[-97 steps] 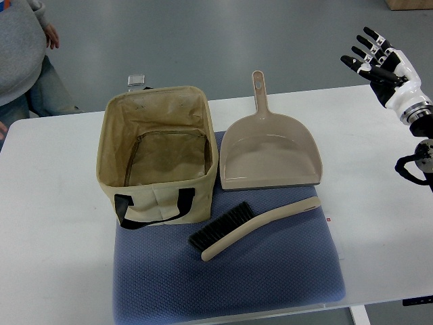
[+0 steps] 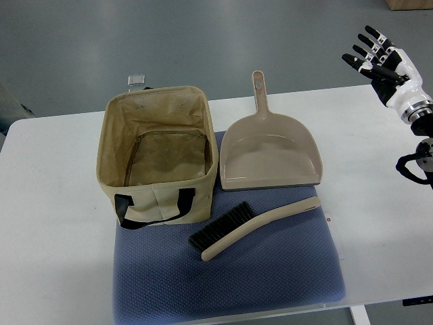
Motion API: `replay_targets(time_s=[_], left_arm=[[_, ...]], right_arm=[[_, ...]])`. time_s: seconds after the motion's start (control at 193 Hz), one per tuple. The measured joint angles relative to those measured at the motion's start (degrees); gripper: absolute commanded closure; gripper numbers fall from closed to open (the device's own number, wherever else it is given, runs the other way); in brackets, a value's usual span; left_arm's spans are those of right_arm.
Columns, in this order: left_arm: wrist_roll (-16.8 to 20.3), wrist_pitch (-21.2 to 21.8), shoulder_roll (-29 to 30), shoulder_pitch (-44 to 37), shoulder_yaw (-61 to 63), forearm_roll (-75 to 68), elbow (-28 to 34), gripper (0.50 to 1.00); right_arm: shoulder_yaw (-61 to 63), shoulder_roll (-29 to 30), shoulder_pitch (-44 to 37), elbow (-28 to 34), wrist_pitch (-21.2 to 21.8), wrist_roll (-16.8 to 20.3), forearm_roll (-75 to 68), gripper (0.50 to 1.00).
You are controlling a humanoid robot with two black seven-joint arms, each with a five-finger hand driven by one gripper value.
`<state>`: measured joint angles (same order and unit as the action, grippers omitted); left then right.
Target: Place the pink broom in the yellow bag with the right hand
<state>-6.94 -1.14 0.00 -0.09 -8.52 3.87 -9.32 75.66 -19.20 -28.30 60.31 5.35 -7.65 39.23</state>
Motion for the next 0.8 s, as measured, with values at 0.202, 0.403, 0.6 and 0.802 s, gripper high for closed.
replay_targets(time_s=[0.202, 0.403, 0.6, 0.802], left_arm=[[0.0, 0.0, 0.0, 0.0, -0.01, 0.0, -0.06, 0.5], [0.0, 0.0, 0.0, 0.0, -0.01, 0.0, -0.06, 0.5], [0.0, 0.0, 0.0, 0.0, -0.01, 0.0, -0.09, 0.5], [0.0, 0.0, 0.0, 0.0, -0.01, 0.0, -0.09, 0.5]], right_arm=[[1.08, -0.21, -0.29, 0.02, 0.74, 0.13, -0.36, 0.57], [1.66, -0.23, -2.05, -0.18, 1.59, 0.17, -0.38, 0.568], [1.63, -0.23, -2.1, -0.28, 1.45, 0.11, -0.38, 0.568], [1.6, -0.86, -2.12, -0.28, 1.33, 0.08, -0.38, 0.568]])
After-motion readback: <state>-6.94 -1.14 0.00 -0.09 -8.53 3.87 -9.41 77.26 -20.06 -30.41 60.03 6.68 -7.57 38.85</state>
